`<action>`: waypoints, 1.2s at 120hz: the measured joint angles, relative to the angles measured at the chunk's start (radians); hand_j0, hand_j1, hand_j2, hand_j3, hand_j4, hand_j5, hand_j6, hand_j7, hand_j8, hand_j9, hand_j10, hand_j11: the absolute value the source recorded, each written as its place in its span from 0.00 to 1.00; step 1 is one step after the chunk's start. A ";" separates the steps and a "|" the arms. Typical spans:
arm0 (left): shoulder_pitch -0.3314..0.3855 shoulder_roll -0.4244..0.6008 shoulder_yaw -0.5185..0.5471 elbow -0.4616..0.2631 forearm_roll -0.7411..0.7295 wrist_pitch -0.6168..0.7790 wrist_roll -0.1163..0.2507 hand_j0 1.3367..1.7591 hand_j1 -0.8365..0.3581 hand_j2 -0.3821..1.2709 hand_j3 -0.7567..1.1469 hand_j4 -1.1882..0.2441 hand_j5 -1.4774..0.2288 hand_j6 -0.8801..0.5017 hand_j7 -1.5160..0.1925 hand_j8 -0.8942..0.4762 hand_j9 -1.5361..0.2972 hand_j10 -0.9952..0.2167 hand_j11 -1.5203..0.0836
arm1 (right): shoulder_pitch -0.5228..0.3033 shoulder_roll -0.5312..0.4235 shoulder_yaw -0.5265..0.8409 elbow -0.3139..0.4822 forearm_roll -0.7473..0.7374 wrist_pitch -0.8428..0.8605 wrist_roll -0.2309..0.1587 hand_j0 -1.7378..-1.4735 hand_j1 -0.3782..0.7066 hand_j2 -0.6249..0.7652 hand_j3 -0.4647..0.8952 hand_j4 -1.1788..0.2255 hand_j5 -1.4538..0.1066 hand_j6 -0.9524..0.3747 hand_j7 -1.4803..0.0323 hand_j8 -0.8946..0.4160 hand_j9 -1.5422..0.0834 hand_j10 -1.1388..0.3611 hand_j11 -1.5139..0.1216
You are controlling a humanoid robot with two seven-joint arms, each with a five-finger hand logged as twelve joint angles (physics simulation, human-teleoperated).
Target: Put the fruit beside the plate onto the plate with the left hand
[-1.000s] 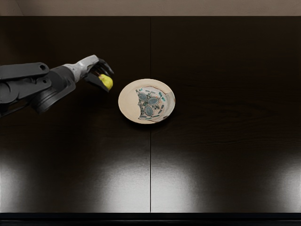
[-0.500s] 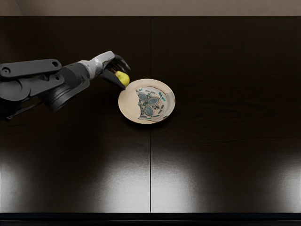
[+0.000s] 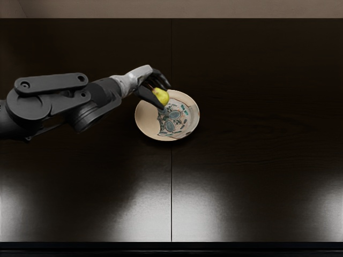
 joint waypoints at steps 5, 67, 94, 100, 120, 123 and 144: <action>0.001 -0.008 0.000 0.000 0.001 0.000 0.000 0.76 0.44 0.45 0.40 0.40 0.39 0.24 0.41 0.30 0.40 0.31 0.45 | 0.000 0.000 0.000 0.000 0.000 0.000 0.000 0.30 0.05 0.45 0.34 0.83 0.92 0.70 0.96 0.67 0.93 0.75 0.91; 0.048 -0.018 0.001 0.000 -0.001 -0.001 -0.002 0.76 0.45 0.39 0.40 0.42 0.41 0.25 0.44 0.31 0.42 0.34 0.47 | 0.000 0.000 0.000 0.000 0.000 0.000 0.000 0.30 0.05 0.45 0.34 0.83 0.92 0.70 0.96 0.67 0.93 0.75 0.91; 0.064 -0.018 -0.003 0.001 0.000 0.004 -0.009 0.76 0.65 0.31 0.40 0.58 0.59 0.39 0.61 0.42 0.58 0.53 0.66 | 0.000 0.000 0.000 0.000 0.000 0.000 0.000 0.30 0.05 0.45 0.34 0.83 0.92 0.70 0.96 0.67 0.93 0.75 0.91; 0.064 -0.018 -0.004 0.001 0.000 0.005 -0.010 0.76 0.70 0.29 0.40 0.62 0.63 0.43 0.65 0.45 0.62 0.57 0.70 | 0.000 0.000 0.000 0.000 0.000 0.000 0.000 0.30 0.05 0.45 0.34 0.83 0.92 0.70 0.96 0.67 0.93 0.75 0.91; 0.061 -0.013 -0.021 0.001 -0.001 0.003 -0.011 0.76 0.82 0.26 0.40 0.70 0.73 0.51 0.75 0.53 0.71 0.67 0.80 | 0.000 0.000 0.000 0.000 0.000 0.000 0.000 0.30 0.05 0.45 0.34 0.83 0.92 0.70 0.96 0.67 0.93 0.75 0.91; 0.060 -0.011 -0.028 0.001 -0.001 0.001 -0.011 0.76 0.83 0.26 0.40 0.72 0.74 0.52 0.76 0.54 0.72 0.69 0.82 | 0.000 0.000 0.000 0.000 0.000 0.000 0.000 0.30 0.05 0.45 0.34 0.83 0.92 0.70 0.96 0.67 0.93 0.75 0.91; 0.060 0.039 -0.097 0.000 -0.004 -0.151 -0.010 0.76 0.92 0.25 0.40 0.78 0.81 0.58 0.83 0.60 0.78 0.76 0.88 | 0.000 0.000 0.000 0.000 0.000 0.000 0.000 0.30 0.05 0.45 0.34 0.83 0.92 0.70 0.96 0.67 0.93 0.75 0.91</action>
